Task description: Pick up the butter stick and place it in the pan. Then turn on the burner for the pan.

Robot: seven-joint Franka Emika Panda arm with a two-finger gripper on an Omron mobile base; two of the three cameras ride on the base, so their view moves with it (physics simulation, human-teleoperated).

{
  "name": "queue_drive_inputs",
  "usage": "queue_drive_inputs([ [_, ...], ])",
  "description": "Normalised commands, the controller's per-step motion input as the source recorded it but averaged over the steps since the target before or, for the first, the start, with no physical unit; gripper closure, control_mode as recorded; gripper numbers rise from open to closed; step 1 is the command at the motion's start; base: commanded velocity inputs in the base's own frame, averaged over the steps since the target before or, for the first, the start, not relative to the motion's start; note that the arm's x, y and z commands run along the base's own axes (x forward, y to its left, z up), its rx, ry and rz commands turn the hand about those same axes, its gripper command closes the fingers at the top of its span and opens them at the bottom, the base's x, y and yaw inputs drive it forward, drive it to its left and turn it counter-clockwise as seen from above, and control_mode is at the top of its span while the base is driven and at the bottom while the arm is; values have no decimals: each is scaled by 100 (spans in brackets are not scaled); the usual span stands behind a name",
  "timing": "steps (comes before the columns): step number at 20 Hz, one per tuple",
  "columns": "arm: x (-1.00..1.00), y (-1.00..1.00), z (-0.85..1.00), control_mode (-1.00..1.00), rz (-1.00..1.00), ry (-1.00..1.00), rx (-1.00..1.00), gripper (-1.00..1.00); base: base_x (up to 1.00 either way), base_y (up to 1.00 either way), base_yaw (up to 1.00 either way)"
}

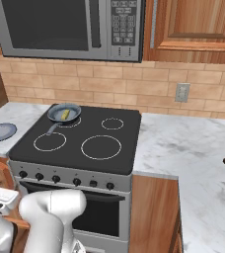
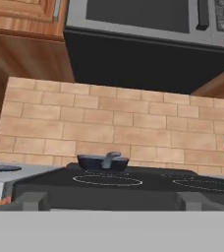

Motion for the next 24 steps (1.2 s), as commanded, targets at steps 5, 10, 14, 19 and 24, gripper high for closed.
queue_drive_inputs([
  [5, 9, -50, -20, -100, 0, 0, 2, -100, 0, 0, 0],
  [10, 14, -37, -10, -100, 0, 0, 1, -100, 0, 0, 0],
  [14, 21, -13, -2, -100, 0, 1, 0, -100, 0, 0, 0],
  [19, 18, -3, 0, -100, 1, 5, 0, -100, 0, 0, 0],
  [24, 11, -10, -14, -100, 6, 1, 0, -100, 0, 0, 0],
])
